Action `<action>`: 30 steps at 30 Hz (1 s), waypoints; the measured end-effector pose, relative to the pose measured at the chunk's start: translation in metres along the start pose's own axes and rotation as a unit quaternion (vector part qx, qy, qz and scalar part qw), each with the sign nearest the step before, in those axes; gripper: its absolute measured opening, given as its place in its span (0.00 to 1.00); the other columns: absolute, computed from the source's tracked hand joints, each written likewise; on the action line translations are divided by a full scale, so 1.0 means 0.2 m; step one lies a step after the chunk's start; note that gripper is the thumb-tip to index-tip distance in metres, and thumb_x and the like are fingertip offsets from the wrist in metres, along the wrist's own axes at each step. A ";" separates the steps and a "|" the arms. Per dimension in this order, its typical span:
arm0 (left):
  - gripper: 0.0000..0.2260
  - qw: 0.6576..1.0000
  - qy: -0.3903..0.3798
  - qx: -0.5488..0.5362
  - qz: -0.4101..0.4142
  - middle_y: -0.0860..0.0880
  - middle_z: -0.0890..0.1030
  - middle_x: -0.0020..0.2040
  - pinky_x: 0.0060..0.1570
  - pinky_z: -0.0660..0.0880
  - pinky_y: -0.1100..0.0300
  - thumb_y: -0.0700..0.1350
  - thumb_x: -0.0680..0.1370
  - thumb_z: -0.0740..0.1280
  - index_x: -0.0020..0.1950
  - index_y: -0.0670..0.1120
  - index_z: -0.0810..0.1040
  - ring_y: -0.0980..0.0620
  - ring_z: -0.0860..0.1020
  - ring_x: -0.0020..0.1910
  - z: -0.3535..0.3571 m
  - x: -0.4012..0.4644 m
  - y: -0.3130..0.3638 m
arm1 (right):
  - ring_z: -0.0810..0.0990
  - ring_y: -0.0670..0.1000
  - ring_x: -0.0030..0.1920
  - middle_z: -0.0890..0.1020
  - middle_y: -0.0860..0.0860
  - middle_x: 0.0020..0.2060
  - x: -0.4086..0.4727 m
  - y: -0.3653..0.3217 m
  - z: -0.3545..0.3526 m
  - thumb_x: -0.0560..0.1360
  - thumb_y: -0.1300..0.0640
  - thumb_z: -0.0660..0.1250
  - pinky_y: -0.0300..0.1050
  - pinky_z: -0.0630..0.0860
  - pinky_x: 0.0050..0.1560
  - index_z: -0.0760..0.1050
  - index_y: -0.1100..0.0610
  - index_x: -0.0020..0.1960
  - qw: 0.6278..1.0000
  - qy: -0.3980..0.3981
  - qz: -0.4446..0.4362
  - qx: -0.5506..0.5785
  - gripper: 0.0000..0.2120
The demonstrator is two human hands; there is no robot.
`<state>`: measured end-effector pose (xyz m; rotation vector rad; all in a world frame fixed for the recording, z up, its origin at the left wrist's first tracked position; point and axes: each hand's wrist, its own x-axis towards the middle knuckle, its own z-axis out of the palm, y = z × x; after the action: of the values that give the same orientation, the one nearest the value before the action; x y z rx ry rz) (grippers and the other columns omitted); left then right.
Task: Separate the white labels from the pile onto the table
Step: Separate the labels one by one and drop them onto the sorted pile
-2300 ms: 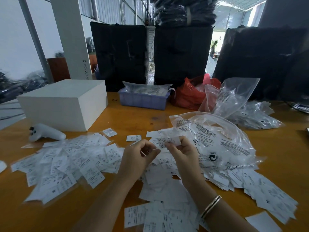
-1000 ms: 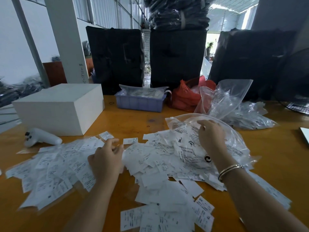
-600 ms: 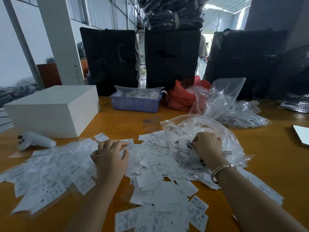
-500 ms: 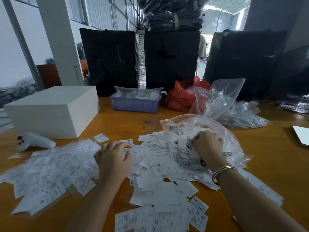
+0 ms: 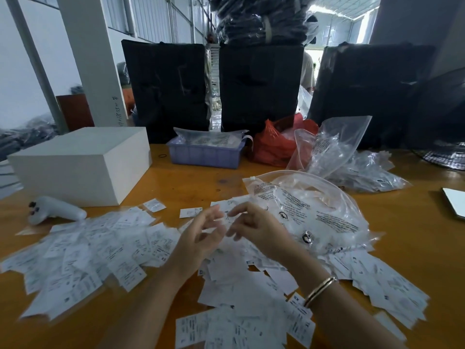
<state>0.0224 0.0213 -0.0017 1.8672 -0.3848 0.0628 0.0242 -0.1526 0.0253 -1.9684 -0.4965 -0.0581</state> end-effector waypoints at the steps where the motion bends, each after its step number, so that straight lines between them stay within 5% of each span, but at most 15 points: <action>1: 0.19 1.000 -0.011 -0.004 0.001 0.70 0.77 0.51 0.42 0.73 0.75 0.65 0.71 0.66 0.61 0.66 0.69 0.72 0.75 0.51 0.00 0.00 -0.01 | 0.82 0.42 0.38 0.83 0.42 0.34 -0.01 0.01 0.02 0.76 0.63 0.66 0.37 0.78 0.41 0.72 0.47 0.49 1.000 -0.011 0.005 0.001 0.11; 5: 0.04 0.999 0.047 0.012 0.025 0.63 0.82 0.43 0.41 0.74 0.73 0.46 0.74 0.72 0.46 0.55 0.82 0.65 0.79 0.44 0.00 0.02 -0.03 | 0.81 0.44 0.37 0.83 0.45 0.35 -0.01 0.07 0.05 0.77 0.59 0.65 0.39 0.78 0.40 0.72 0.45 0.49 0.999 0.038 0.033 0.017 0.09; 7: 0.03 0.995 0.095 -0.002 0.007 0.61 0.83 0.41 0.39 0.74 0.73 0.44 0.74 0.72 0.43 0.53 0.82 0.64 0.79 0.42 0.00 0.02 -0.05 | 0.80 0.45 0.39 0.81 0.44 0.38 -0.02 0.09 0.04 0.77 0.51 0.64 0.40 0.78 0.39 0.72 0.45 0.49 0.992 0.074 0.052 -0.084 0.02; 10: 0.02 0.986 0.140 -0.079 -0.043 0.57 0.84 0.40 0.37 0.75 0.68 0.47 0.75 0.70 0.45 0.53 0.81 0.60 0.81 0.41 -0.01 0.03 -0.05 | 0.76 0.47 0.51 0.76 0.46 0.52 -0.04 0.13 0.04 0.73 0.37 0.62 0.44 0.75 0.51 0.76 0.49 0.58 0.929 -0.013 0.070 -0.364 0.21; 13: 0.04 0.981 0.138 -0.124 -0.053 0.54 0.85 0.41 0.36 0.76 0.67 0.45 0.79 0.65 0.49 0.48 0.79 0.56 0.82 0.41 -0.02 0.03 -0.05 | 0.74 0.52 0.57 0.74 0.49 0.57 -0.06 0.12 0.07 0.73 0.35 0.58 0.47 0.70 0.56 0.74 0.50 0.64 0.881 -0.044 0.049 -0.469 0.26; 18: 0.06 0.978 0.120 -0.164 -0.051 0.52 0.85 0.40 0.35 0.77 0.68 0.39 0.79 0.65 0.53 0.48 0.77 0.56 0.82 0.38 -0.01 0.03 -0.05 | 0.76 0.51 0.51 0.79 0.47 0.51 -0.09 0.12 0.06 0.78 0.49 0.57 0.45 0.68 0.54 0.79 0.49 0.55 0.915 0.036 0.011 -0.402 0.14; 24: 0.10 0.964 0.107 -0.235 -0.054 0.50 0.84 0.42 0.40 0.78 0.66 0.35 0.78 0.65 0.53 0.49 0.79 0.54 0.82 0.42 -0.02 0.04 -0.05 | 0.72 0.43 0.36 0.77 0.46 0.41 -0.07 0.12 0.10 0.78 0.60 0.60 0.32 0.63 0.33 0.78 0.54 0.49 0.959 0.157 0.022 -0.234 0.08; 27: 0.10 0.963 0.101 -0.247 -0.047 0.51 0.84 0.42 0.41 0.78 0.66 0.36 0.77 0.66 0.53 0.49 0.80 0.54 0.83 0.44 -0.01 0.04 -0.05 | 0.74 0.39 0.46 0.75 0.41 0.49 -0.07 0.11 0.10 0.75 0.68 0.64 0.25 0.68 0.43 0.79 0.45 0.39 0.979 0.200 0.014 -0.044 0.18; 30: 0.10 0.965 0.104 -0.236 -0.041 0.53 0.84 0.43 0.44 0.78 0.66 0.37 0.76 0.68 0.50 0.52 0.82 0.56 0.82 0.47 -0.01 0.04 -0.05 | 0.78 0.40 0.47 0.80 0.41 0.48 -0.07 0.09 0.09 0.74 0.70 0.64 0.28 0.71 0.46 0.81 0.40 0.36 0.970 0.224 0.028 0.088 0.25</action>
<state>0.0329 0.0233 -0.0087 1.3862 -0.1567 0.1008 0.0157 -0.1469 -0.0021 -1.7236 -0.1422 -0.4010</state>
